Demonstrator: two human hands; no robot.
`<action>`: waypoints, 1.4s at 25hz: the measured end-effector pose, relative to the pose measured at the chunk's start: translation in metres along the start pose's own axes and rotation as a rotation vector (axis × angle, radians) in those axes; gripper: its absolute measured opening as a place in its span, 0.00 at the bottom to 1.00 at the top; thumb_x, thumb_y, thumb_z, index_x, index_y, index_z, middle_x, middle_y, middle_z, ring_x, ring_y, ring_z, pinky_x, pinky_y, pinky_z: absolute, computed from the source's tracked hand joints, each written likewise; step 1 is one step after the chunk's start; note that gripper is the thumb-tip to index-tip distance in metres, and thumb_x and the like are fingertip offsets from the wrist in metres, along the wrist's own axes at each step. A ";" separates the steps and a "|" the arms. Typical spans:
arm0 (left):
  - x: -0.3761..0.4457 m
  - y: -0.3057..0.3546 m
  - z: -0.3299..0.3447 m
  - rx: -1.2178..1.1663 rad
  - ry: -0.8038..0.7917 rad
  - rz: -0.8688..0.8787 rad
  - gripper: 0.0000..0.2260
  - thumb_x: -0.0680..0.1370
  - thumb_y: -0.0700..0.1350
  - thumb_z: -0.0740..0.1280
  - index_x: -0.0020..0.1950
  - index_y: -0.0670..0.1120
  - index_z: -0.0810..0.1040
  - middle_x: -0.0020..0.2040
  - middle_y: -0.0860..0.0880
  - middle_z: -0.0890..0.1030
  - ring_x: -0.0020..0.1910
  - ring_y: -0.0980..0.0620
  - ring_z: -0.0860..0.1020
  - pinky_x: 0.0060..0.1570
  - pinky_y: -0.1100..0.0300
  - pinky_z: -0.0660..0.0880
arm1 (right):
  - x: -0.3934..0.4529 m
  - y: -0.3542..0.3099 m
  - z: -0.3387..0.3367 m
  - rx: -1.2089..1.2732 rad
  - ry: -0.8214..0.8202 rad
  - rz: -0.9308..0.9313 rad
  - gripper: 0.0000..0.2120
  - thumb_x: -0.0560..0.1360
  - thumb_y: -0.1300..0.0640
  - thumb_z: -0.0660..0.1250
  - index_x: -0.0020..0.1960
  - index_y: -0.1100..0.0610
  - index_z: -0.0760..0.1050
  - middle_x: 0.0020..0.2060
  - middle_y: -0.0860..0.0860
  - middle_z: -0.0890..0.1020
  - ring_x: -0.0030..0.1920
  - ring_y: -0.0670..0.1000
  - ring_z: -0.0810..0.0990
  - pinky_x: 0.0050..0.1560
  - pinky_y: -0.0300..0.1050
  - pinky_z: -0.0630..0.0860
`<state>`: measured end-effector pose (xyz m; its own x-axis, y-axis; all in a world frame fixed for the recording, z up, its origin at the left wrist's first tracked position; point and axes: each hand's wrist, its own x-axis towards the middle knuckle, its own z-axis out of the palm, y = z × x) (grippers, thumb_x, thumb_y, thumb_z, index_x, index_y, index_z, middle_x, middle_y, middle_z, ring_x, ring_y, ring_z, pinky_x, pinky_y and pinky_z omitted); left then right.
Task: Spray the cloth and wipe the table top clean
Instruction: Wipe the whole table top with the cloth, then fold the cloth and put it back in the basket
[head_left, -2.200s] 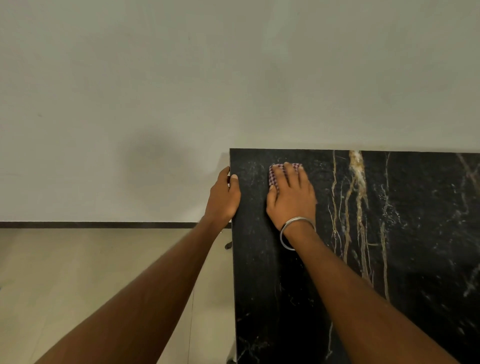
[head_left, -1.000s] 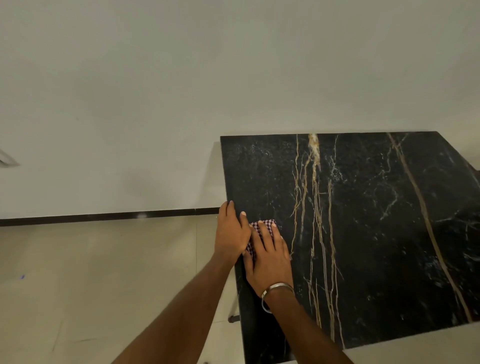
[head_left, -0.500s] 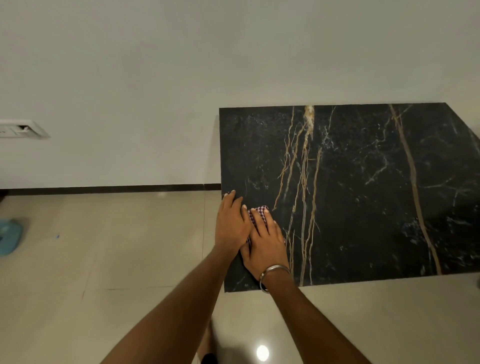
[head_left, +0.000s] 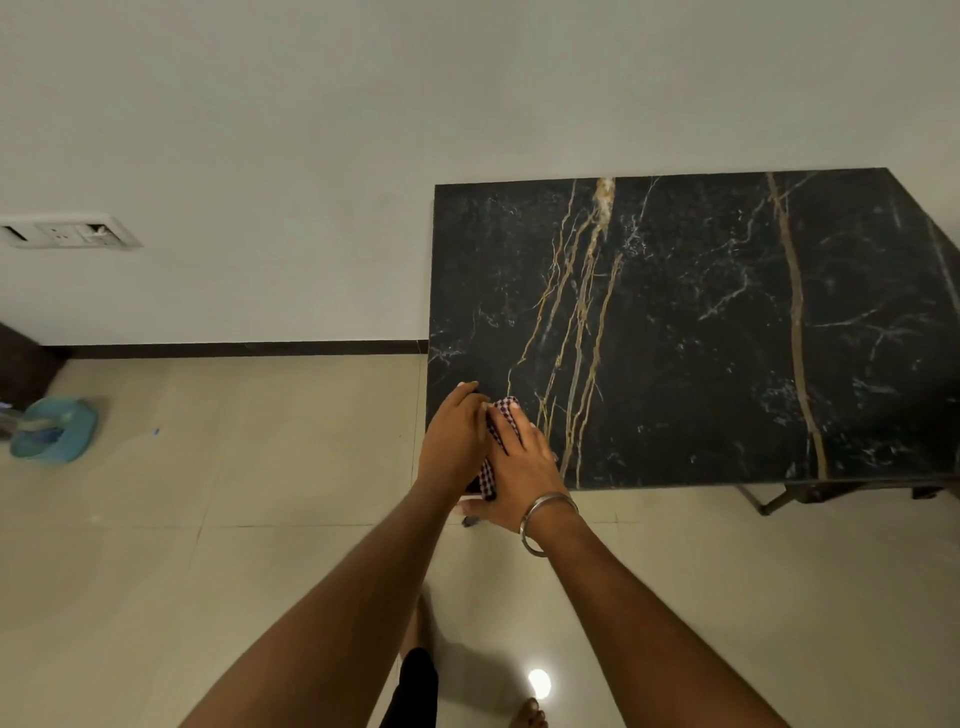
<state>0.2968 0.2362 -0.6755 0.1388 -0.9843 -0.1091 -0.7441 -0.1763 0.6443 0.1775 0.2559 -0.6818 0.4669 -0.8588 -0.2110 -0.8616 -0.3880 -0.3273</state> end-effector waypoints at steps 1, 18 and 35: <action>-0.006 0.002 0.000 -0.004 -0.003 0.001 0.16 0.83 0.46 0.55 0.67 0.43 0.75 0.72 0.49 0.69 0.69 0.51 0.70 0.68 0.59 0.65 | -0.003 0.002 0.001 -0.015 -0.029 -0.011 0.57 0.63 0.30 0.69 0.78 0.50 0.40 0.78 0.49 0.41 0.76 0.55 0.35 0.73 0.55 0.38; -0.029 0.036 -0.017 -0.022 -0.266 0.133 0.15 0.78 0.39 0.65 0.65 0.43 0.74 0.62 0.44 0.77 0.60 0.48 0.76 0.63 0.59 0.71 | -0.055 0.029 -0.051 0.037 -0.132 0.017 0.34 0.74 0.65 0.67 0.73 0.43 0.60 0.71 0.48 0.68 0.72 0.54 0.65 0.69 0.52 0.67; -0.010 0.213 0.009 -0.228 -0.827 0.439 0.19 0.66 0.42 0.79 0.53 0.53 0.78 0.51 0.51 0.82 0.52 0.52 0.81 0.58 0.52 0.77 | -0.169 0.105 -0.180 0.594 0.433 0.571 0.18 0.69 0.60 0.73 0.58 0.55 0.76 0.51 0.53 0.81 0.49 0.51 0.79 0.52 0.46 0.79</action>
<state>0.1312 0.2083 -0.5444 -0.6906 -0.6724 -0.2664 -0.4636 0.1290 0.8766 -0.0275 0.2998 -0.5149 -0.2145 -0.9631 -0.1625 -0.6385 0.2641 -0.7229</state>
